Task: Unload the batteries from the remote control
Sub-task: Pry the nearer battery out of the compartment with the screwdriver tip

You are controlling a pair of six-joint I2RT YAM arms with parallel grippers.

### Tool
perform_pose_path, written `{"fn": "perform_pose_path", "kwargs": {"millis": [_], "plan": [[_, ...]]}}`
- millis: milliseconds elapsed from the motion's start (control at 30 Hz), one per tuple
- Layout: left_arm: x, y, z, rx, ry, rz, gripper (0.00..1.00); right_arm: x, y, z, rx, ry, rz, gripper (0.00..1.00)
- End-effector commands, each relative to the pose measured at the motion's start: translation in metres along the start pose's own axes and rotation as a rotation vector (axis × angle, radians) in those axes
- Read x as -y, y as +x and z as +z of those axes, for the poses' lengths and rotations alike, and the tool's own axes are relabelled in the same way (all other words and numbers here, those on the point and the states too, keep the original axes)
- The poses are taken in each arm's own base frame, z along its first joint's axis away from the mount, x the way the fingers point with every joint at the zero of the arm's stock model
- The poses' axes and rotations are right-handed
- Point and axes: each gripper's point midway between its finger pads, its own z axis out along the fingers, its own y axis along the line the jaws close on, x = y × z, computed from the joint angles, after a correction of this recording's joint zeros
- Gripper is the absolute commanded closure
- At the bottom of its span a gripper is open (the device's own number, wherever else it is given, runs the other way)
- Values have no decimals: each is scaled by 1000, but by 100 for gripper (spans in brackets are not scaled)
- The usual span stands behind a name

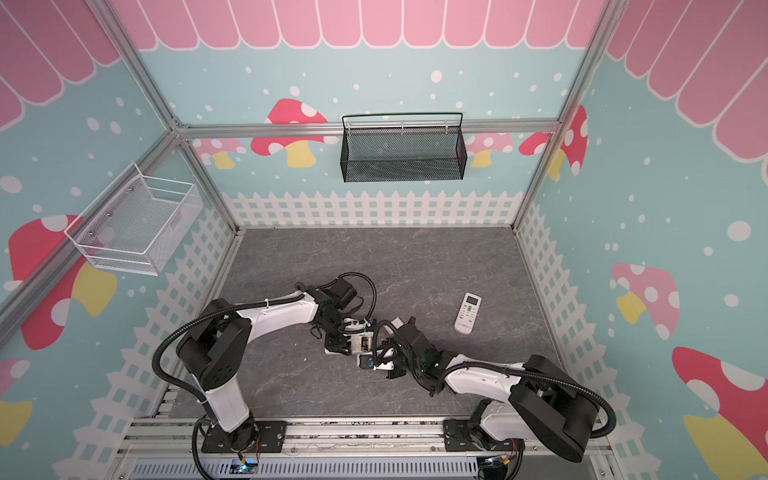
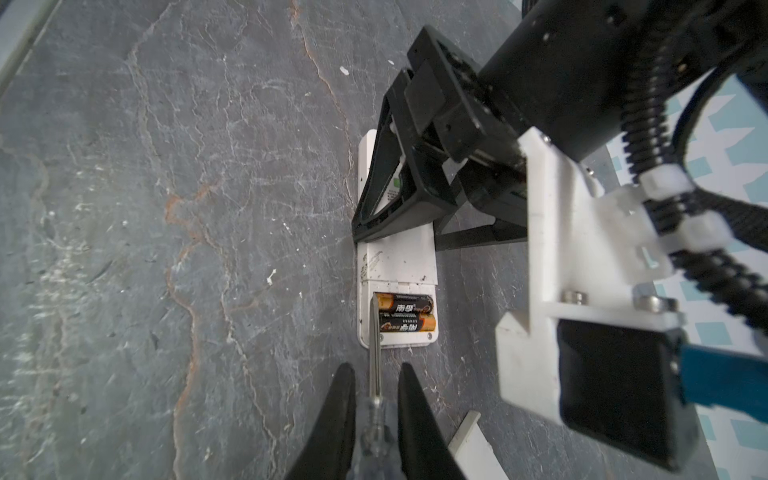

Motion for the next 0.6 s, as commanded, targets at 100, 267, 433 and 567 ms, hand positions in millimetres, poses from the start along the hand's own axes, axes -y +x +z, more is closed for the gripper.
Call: {"fn": "perform_pose_path", "kwargs": {"millis": [100, 267, 433, 567], "plan": [[13, 8, 14, -26, 40, 40, 46, 69, 11, -13, -100, 352, -22, 100], [14, 7, 15, -24, 44, 42, 46, 75, 5, -22, -64, 406, 4, 100], [16, 6, 16, -22, 50, 43, 46, 76, 10, -25, -81, 424, 19, 100], [15, 7, 15, -22, 49, 45, 46, 79, 10, -26, -82, 440, 23, 100]]}}
